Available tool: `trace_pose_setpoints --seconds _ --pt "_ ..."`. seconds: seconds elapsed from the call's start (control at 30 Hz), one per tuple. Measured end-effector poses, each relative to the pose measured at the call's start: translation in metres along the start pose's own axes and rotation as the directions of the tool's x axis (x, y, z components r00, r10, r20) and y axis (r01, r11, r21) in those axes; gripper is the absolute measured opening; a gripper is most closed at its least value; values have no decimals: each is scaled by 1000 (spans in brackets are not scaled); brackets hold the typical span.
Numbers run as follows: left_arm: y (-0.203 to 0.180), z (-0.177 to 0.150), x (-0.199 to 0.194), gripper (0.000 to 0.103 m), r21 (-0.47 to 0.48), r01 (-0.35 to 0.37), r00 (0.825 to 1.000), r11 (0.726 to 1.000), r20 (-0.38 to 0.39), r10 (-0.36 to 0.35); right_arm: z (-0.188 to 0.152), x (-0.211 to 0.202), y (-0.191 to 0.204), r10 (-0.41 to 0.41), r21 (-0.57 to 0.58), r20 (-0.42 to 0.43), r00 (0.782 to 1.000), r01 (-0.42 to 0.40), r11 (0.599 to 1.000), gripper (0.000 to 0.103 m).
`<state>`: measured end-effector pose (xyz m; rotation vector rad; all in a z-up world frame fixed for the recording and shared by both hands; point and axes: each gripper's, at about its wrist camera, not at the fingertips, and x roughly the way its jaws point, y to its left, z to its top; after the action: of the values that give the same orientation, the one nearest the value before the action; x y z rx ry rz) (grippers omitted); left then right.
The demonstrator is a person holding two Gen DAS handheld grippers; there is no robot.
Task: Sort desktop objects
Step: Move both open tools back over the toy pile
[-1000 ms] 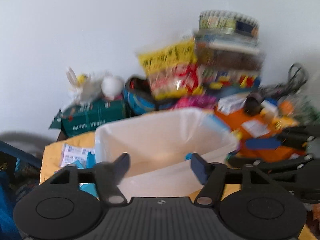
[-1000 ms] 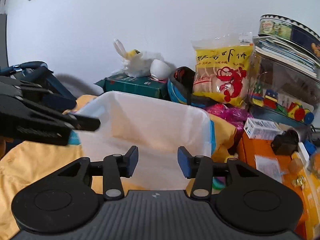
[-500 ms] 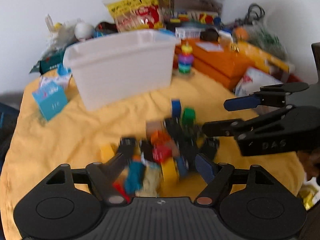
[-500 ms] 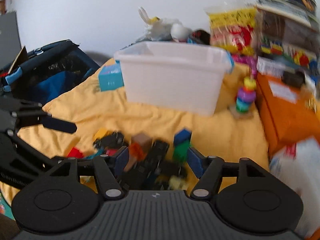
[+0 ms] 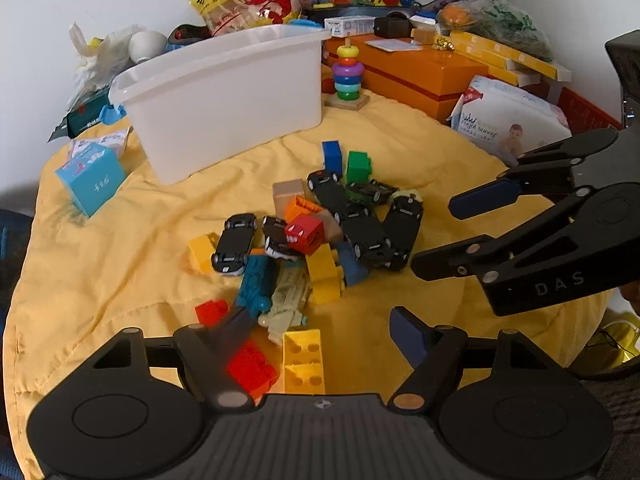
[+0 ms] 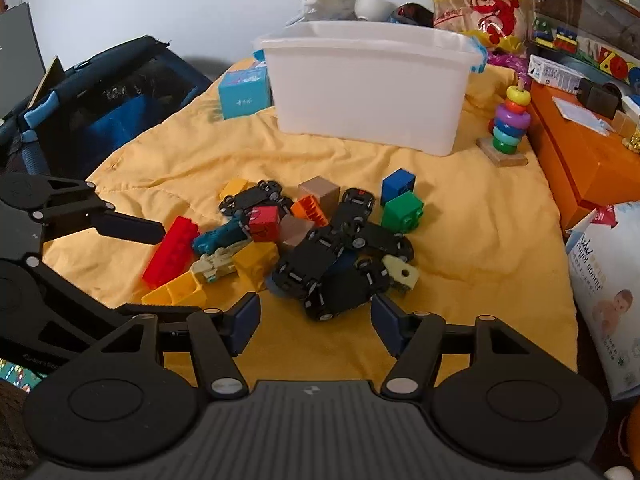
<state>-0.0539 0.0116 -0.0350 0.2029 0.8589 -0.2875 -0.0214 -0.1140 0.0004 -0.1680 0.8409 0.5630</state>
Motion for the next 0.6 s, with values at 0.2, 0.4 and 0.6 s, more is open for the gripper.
trace_pose_setpoints --seconds 0.2,0.4,0.6 --pt "2 -4 -1 75 -36 14 1000 999 -9 -14 -5 0 3 -6 -1 -18 1000 6 1000 65" --pt "0 -5 -3 75 -31 11 1000 999 -6 -11 -5 -1 4 -13 0 -16 1000 13 1000 66" --pt "3 -5 -4 75 -48 4 1000 999 -6 -4 -3 -1 6 -20 -11 -5 1000 20 1000 67"
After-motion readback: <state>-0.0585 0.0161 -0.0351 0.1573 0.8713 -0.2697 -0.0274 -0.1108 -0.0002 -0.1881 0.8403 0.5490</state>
